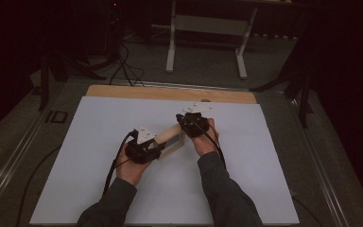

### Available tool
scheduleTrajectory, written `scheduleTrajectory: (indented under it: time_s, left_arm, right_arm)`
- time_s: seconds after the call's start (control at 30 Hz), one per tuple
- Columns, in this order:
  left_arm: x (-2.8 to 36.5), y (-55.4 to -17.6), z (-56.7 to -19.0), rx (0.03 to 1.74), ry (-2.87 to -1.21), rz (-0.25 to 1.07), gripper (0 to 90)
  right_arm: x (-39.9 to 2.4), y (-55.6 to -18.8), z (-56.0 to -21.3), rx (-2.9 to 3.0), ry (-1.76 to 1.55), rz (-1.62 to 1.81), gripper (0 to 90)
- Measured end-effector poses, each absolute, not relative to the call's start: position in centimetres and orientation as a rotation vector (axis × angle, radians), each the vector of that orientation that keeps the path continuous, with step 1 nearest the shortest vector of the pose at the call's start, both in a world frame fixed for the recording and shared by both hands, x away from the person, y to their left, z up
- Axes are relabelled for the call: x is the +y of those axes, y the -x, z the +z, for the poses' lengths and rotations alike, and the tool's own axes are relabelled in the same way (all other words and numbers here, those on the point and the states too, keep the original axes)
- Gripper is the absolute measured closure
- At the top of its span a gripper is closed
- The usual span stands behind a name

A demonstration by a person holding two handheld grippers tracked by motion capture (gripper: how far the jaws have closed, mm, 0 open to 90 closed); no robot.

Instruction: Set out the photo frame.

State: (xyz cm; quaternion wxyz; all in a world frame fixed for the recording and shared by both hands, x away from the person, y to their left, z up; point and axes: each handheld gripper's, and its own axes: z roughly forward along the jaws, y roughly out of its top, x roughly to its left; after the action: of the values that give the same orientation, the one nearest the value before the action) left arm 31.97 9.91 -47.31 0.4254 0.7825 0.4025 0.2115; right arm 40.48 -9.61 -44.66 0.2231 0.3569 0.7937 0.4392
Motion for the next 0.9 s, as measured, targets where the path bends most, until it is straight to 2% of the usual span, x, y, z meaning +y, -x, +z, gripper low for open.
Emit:
scheduleTrajectory:
  time_s: [0.9]
  left_arm:
    - [10.4,-34.4,-47.3,1.056,-1.980,0.510,49.0]
  right_arm:
    - [-10.8,-39.7,-44.4,2.207,-1.003,1.187,89.8]
